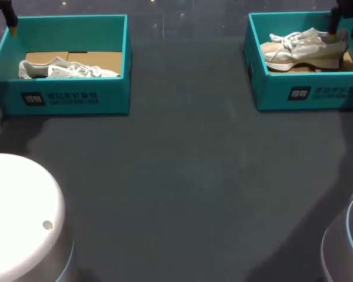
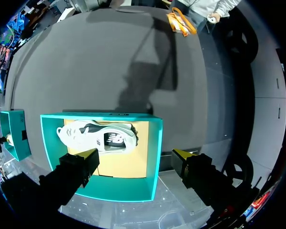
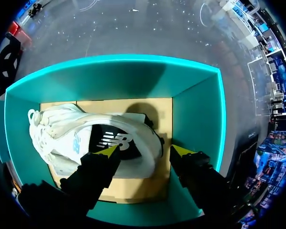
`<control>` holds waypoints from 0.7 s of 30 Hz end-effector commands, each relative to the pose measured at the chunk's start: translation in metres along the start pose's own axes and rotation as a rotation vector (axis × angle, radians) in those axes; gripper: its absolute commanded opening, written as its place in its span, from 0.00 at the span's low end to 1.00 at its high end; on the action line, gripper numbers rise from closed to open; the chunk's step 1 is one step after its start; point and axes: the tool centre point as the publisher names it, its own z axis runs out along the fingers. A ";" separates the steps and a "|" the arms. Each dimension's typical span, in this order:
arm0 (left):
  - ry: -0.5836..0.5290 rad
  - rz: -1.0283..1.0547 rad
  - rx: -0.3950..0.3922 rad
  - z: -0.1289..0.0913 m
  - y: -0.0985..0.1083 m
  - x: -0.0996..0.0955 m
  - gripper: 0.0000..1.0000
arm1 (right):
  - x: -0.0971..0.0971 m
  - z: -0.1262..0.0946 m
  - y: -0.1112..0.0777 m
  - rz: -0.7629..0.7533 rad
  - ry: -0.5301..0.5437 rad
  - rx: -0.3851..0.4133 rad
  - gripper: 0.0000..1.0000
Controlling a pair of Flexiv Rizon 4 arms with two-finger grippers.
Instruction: Take the shoe out of the shoebox, open the shoe tongue, remove and reinsert the insole, then place the shoe into the shoebox
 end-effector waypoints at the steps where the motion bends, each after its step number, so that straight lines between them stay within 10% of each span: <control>1: 0.001 0.001 0.000 -0.001 0.000 0.001 1.00 | -0.002 0.005 0.005 0.009 -0.001 0.016 0.64; 21: 0.001 0.001 0.000 -0.001 0.000 0.001 1.00 | -0.006 0.028 0.001 0.056 0.019 0.072 0.65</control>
